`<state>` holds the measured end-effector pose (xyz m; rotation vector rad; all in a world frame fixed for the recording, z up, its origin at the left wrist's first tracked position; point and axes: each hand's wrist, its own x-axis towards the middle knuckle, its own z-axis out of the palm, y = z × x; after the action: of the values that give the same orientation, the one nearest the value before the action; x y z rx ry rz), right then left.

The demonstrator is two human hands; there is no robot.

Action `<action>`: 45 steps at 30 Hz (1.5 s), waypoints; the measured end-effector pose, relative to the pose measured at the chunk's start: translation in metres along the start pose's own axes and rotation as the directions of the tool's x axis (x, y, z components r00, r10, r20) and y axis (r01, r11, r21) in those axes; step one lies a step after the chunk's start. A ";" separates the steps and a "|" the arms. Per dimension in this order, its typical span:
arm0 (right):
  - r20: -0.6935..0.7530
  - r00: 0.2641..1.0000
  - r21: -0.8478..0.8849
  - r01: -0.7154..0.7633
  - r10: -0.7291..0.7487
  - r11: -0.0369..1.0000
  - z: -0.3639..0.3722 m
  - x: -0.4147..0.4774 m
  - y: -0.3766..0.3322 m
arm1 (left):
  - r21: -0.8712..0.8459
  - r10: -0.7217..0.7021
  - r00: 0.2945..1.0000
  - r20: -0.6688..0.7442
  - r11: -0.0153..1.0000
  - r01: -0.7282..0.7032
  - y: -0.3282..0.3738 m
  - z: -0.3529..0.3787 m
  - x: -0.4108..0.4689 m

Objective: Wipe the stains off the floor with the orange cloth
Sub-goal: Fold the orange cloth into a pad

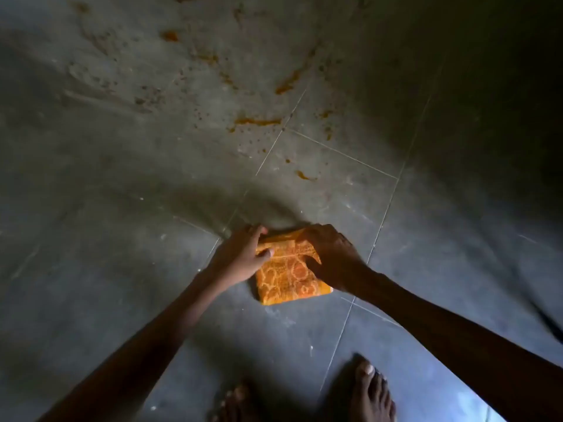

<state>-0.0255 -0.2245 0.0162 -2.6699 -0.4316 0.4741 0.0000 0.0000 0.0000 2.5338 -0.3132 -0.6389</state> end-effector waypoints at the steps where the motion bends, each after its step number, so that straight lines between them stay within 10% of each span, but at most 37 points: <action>1: 0.007 0.999 -0.045 0.044 -0.044 0.998 0.008 0.001 0.004 | 0.036 0.013 1.000 0.006 0.999 -0.013 -0.002 0.008 -0.002; 7: 0.012 0.994 -0.304 0.106 -0.108 0.947 0.025 0.015 0.026 | 0.186 0.010 0.991 0.135 0.982 -0.035 -0.003 0.007 0.011; 11: 0.257 0.967 -0.274 0.072 0.001 0.959 0.013 0.032 0.021 | 0.201 -0.031 0.925 0.378 0.978 -0.049 0.009 -0.010 0.032; 16: 0.215 0.976 -0.103 0.051 -0.028 0.993 -0.048 0.036 0.021 | 0.116 -0.061 0.870 0.488 0.993 0.004 0.054 -0.060 0.042; 23: -0.023 1.000 -0.315 0.002 -0.010 0.949 -0.149 0.046 -0.003 | 0.228 0.143 0.970 0.197 0.955 -0.187 0.099 -0.129 0.069; 27: 0.044 0.999 -0.590 0.024 0.002 0.807 -0.214 0.059 -0.025 | -0.099 0.112 0.992 -0.052 0.988 -0.117 0.108 -0.143 0.093; 33: -0.037 0.999 -0.705 -0.006 -0.029 0.709 -0.227 0.056 -0.019 | -0.233 -0.029 0.885 -0.464 0.968 -0.091 0.141 -0.082 0.114; 37: -0.172 0.981 -0.413 -0.151 0.086 0.898 -0.191 0.051 0.015 | -0.257 0.005 0.864 -0.503 0.954 -0.156 0.146 -0.075 0.129; 41: -0.169 0.943 0.268 -0.237 0.287 0.934 -0.165 0.047 0.045 | -0.329 -0.004 0.816 -0.579 0.916 -0.229 0.132 -0.092 0.137; 43: -0.056 0.965 0.806 -0.107 0.256 0.582 -0.152 0.040 0.050 | -0.554 -0.114 0.784 -0.611 0.769 -0.320 0.125 -0.088 0.140; 45: 0.093 0.982 0.991 -0.108 0.165 0.084 -0.134 0.032 0.046 | -0.808 -0.254 0.866 -0.430 0.536 -0.244 0.118 -0.068 0.135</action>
<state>0.0649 -0.2967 0.1037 -1.2735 0.2008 0.4896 0.1388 -0.1164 0.0620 1.6102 0.1889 -0.0270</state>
